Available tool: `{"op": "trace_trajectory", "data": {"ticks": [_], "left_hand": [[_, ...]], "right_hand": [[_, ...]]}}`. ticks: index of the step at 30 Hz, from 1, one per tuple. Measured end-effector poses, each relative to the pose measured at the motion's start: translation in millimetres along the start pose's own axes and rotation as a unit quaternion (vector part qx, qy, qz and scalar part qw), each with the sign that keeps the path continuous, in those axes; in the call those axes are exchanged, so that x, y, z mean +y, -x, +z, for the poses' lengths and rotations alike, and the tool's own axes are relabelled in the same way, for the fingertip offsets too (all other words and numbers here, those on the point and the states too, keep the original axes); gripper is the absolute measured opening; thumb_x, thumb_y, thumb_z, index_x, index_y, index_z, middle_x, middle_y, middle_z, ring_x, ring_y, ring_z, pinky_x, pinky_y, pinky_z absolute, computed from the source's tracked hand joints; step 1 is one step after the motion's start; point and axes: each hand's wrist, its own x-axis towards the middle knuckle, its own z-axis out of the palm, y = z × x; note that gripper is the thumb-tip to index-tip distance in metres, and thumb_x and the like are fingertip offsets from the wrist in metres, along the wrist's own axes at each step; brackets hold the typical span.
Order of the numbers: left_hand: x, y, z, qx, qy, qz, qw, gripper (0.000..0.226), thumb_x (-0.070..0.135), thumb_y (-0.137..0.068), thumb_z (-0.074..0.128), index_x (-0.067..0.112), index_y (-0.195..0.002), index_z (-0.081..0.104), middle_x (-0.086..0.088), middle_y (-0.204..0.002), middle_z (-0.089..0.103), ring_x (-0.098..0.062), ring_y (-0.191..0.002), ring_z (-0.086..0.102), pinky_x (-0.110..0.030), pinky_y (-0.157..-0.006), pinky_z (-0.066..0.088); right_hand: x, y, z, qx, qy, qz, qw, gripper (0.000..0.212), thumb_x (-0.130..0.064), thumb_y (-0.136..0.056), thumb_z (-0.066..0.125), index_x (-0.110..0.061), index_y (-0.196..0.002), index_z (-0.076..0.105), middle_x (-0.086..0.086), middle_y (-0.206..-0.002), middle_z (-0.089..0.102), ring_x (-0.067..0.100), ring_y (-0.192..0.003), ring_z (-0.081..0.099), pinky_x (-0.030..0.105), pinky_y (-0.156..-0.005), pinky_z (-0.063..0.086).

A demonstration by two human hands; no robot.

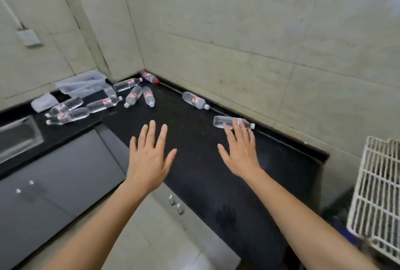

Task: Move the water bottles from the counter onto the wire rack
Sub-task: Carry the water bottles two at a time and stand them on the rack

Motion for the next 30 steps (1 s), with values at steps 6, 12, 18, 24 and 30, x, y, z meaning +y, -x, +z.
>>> {"op": "trace_trajectory", "data": {"ticks": [6,12,18,24,30], "left_hand": [[-83.5,-49.9,20.3,-0.025,0.01,0.003,1.0,0.075,0.06,-0.097,0.023,0.015,-0.157,0.03,-0.019,-0.163,0.03,-0.039,-0.15,0.03,-0.062,-0.114,0.033],[-112.4,-127.3,67.9,-0.05,0.041,0.02,0.998,0.074,0.058,-0.098,0.027,0.014,-0.156,0.033,-0.019,-0.163,0.031,-0.039,-0.15,0.031,-0.061,-0.113,0.034],[-121.0,-236.7,144.9,-0.114,0.038,0.08,0.989,0.072,0.054,-0.102,0.038,0.018,-0.161,0.02,-0.013,-0.168,0.016,-0.033,-0.155,0.016,-0.057,-0.12,0.024],[-119.8,-341.0,187.6,-0.182,0.028,0.154,0.971,0.072,0.056,-0.103,0.028,0.02,-0.162,0.009,-0.009,-0.171,0.003,-0.027,-0.158,0.004,-0.05,-0.124,0.015],[-114.3,-425.2,234.7,-0.212,0.037,0.205,0.955,0.076,0.053,-0.101,0.042,0.018,-0.162,0.012,-0.011,-0.17,0.005,-0.029,-0.157,0.005,-0.051,-0.124,0.018]], "right_hand": [[-72.0,-49.5,54.3,-0.046,-0.003,-0.006,0.999,0.069,-0.046,-0.101,0.046,-0.021,-0.161,0.023,0.011,-0.17,0.011,0.03,-0.157,0.009,0.049,-0.125,0.007],[-75.8,-110.4,105.5,-0.057,-0.02,0.024,0.998,0.067,-0.044,-0.101,0.048,-0.02,-0.16,0.025,0.01,-0.17,0.013,0.029,-0.157,0.011,0.048,-0.126,0.011],[-39.7,-185.8,174.1,-0.085,-0.046,0.123,0.988,0.068,-0.046,-0.102,0.046,-0.021,-0.16,0.022,0.01,-0.17,0.012,0.03,-0.157,0.01,0.048,-0.125,0.015],[-10.5,-248.2,204.8,-0.103,-0.096,0.251,0.958,0.07,-0.048,-0.101,0.049,-0.023,-0.161,0.021,0.014,-0.169,0.013,0.034,-0.155,0.013,0.049,-0.124,0.019],[2.2,-284.6,221.2,-0.132,-0.149,0.391,0.899,0.074,-0.06,-0.099,0.047,-0.037,-0.16,0.013,0.012,-0.169,-0.001,0.034,-0.156,0.001,0.054,-0.121,0.018]]}}
